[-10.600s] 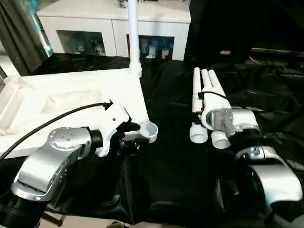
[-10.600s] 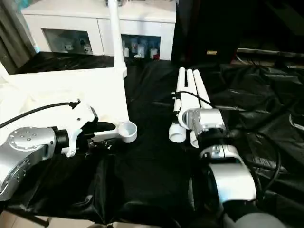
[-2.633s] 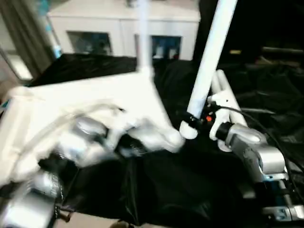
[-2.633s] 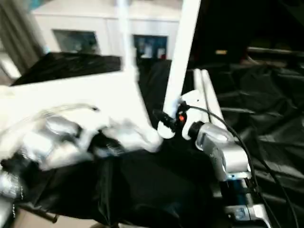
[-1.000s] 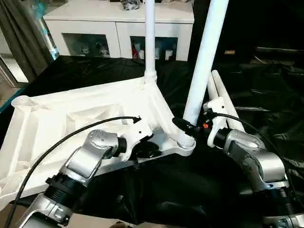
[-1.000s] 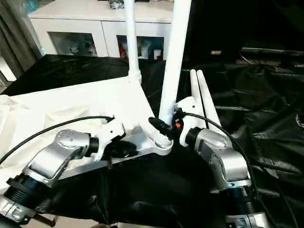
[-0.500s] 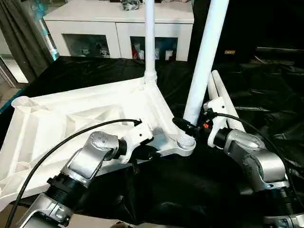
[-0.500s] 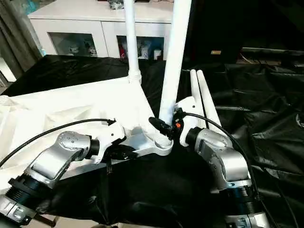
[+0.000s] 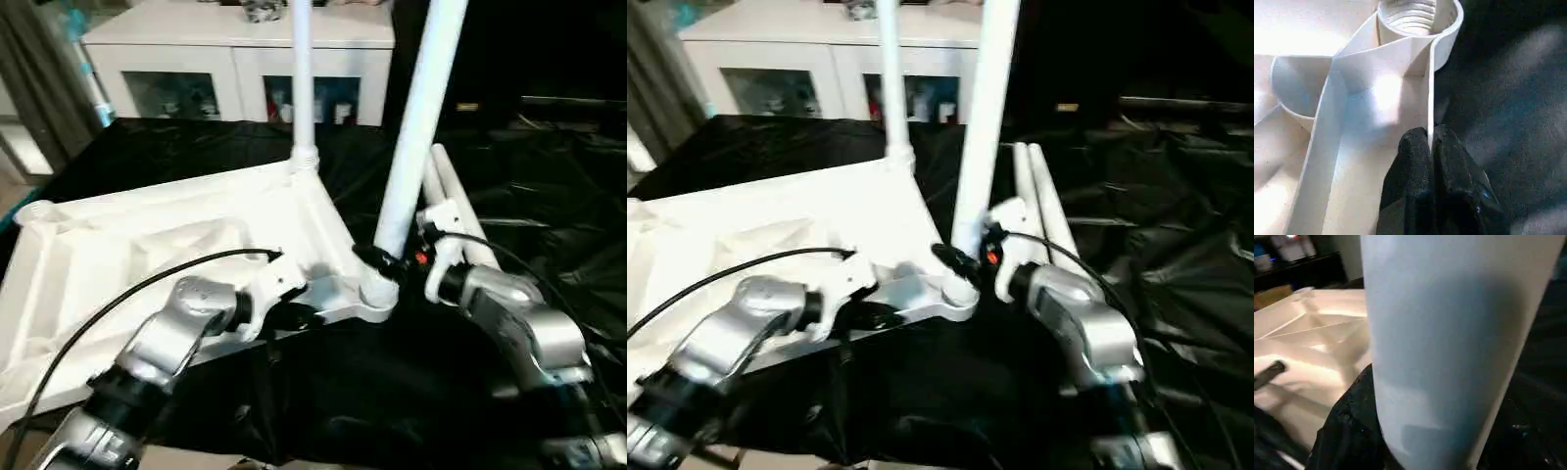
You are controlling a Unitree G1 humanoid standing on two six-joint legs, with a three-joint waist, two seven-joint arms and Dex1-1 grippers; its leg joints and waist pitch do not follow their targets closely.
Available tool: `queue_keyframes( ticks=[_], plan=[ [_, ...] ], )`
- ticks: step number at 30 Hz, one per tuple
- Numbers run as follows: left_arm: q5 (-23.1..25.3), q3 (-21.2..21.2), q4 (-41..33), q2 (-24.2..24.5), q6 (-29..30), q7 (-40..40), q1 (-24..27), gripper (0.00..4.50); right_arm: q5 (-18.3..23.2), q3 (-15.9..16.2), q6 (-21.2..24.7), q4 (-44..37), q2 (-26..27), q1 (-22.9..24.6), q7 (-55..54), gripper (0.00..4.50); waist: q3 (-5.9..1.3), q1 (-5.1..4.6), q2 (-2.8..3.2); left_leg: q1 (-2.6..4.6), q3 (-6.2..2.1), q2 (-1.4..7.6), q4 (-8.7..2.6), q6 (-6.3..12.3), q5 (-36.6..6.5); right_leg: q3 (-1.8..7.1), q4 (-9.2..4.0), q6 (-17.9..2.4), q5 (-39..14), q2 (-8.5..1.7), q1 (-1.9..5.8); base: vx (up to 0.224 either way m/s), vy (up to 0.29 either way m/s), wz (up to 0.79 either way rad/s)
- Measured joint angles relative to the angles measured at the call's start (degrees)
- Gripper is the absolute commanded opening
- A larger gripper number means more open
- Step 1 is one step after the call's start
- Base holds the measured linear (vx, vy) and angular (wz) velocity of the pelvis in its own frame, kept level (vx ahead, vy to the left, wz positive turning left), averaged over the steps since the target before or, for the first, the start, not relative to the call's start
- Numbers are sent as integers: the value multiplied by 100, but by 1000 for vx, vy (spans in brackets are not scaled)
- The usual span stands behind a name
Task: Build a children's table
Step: Pick table leg
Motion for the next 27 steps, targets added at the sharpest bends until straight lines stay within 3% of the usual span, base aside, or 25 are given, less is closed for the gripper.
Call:
queue_keyframes(
  ticks=[4, 14, 20, 27],
  plan=[
    [-81, 218, -273, 234, 158, 6, 239, 0, 6, 34, 1, 165, 84, -123, 90, 191, 2, -53, -44, 2, -7, 0, -4, -1, 0, -1, 0, 0, 0, 3, -12, 0, 0, 0],
    [13, 151, -368, 131, 248, 117, 146, 0, -77, 533, -84, 856, 338, -569, 615, 191, 12, 45, -155, -1, 7, -3, -3, -1, 0, 10, -3, -4, 2, -1, -13, 0, 0, 0],
    [51, 128, -209, 104, 191, 157, 28, 0, -376, 713, -442, 1574, 452, -1006, 733, 191, 14, 14, -203, 2, 8, -2, -3, -1, 0, 10, -2, -6, 3, -1, -13, 0, 0, 0],
    [71, 129, -179, 105, 143, 145, 21, 0, -449, 767, -501, 1768, 453, -1070, 902, 191, 8, 13, -233, 6, 8, -2, -5, -1, 0, 12, -2, -5, 3, -1, -11, 0, 0, 0]
  ],
)
